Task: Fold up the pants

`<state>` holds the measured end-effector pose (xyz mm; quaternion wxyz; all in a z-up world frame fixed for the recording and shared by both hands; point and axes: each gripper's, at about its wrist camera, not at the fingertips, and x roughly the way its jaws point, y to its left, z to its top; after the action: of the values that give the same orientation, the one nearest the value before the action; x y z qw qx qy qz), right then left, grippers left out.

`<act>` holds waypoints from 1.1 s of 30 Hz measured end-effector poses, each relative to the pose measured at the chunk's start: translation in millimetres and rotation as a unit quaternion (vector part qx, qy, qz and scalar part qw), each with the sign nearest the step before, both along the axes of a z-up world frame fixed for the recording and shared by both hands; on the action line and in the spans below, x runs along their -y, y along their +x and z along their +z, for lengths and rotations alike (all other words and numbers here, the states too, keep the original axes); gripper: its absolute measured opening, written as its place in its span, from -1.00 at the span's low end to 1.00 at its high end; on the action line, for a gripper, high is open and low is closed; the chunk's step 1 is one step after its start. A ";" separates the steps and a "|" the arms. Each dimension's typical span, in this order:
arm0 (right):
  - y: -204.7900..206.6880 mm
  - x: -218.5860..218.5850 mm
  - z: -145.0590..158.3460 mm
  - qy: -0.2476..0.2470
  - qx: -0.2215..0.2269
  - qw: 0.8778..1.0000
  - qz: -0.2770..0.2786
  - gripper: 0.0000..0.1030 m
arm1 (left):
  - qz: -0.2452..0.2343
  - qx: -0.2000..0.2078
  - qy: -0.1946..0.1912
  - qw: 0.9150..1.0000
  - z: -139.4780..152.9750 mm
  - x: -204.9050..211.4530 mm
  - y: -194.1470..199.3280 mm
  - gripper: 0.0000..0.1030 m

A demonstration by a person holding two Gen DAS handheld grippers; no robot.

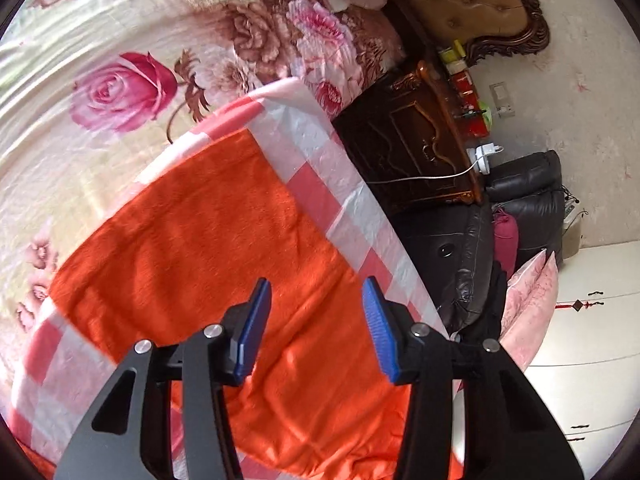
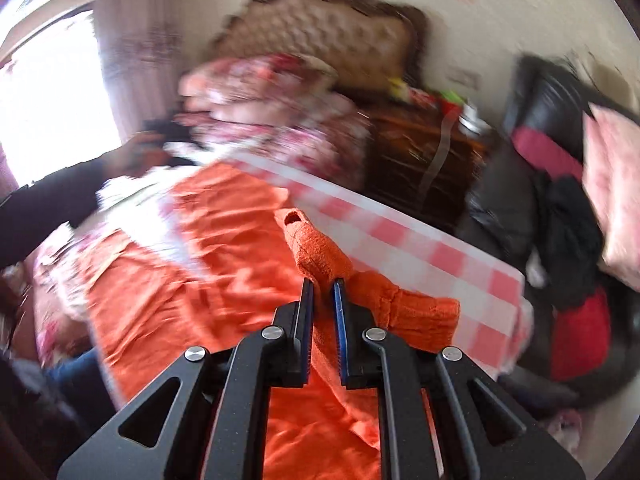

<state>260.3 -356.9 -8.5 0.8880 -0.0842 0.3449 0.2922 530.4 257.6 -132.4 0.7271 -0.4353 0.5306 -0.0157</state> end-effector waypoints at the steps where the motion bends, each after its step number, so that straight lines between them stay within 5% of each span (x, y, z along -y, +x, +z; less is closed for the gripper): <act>1: -10.3 -3.4 3.8 0.004 0.004 1.000 0.009 -0.79 | 0.001 -0.010 0.002 1.000 -5.9 0.0 4.1 -0.09; 9: -64.4 5.6 28.4 0.055 0.020 0.996 0.064 -0.79 | 0.018 -0.055 -0.001 0.998 -30.8 6.5 29.6 -0.11; 14: -74.0 15.0 27.6 0.079 0.013 0.995 0.053 -0.79 | 0.009 -0.083 0.024 0.996 -42.0 13.0 36.2 -0.98; 19: -68.2 23.7 23.1 0.050 0.023 0.999 -0.001 -0.80 | 0.028 -0.055 -0.002 0.998 -13.2 -8.4 6.3 -0.98; 23: -59.3 31.9 24.9 0.018 0.048 0.998 -0.036 -0.80 | 0.047 -0.003 -0.047 0.998 29.0 -35.1 -56.8 -0.98; 27: -73.4 33.9 16.2 -0.002 0.048 0.998 -0.046 -0.81 | 0.068 0.068 -0.062 0.993 66.5 -58.9 -192.6 -0.98; 29: -97.1 39.3 3.2 -0.001 0.035 0.998 -0.055 -0.82 | 0.078 0.084 -0.052 0.992 63.0 -66.2 -259.3 -0.98; 33: -133.4 65.1 -51.3 0.056 -0.043 0.992 -0.109 -0.82 | 0.095 0.061 -0.044 0.993 5.9 -62.6 -396.9 -0.98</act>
<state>126.9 -421.9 -59.8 0.9021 0.0167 0.3732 0.2162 133.5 320.2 -126.5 0.7362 -0.5136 0.4407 0.0031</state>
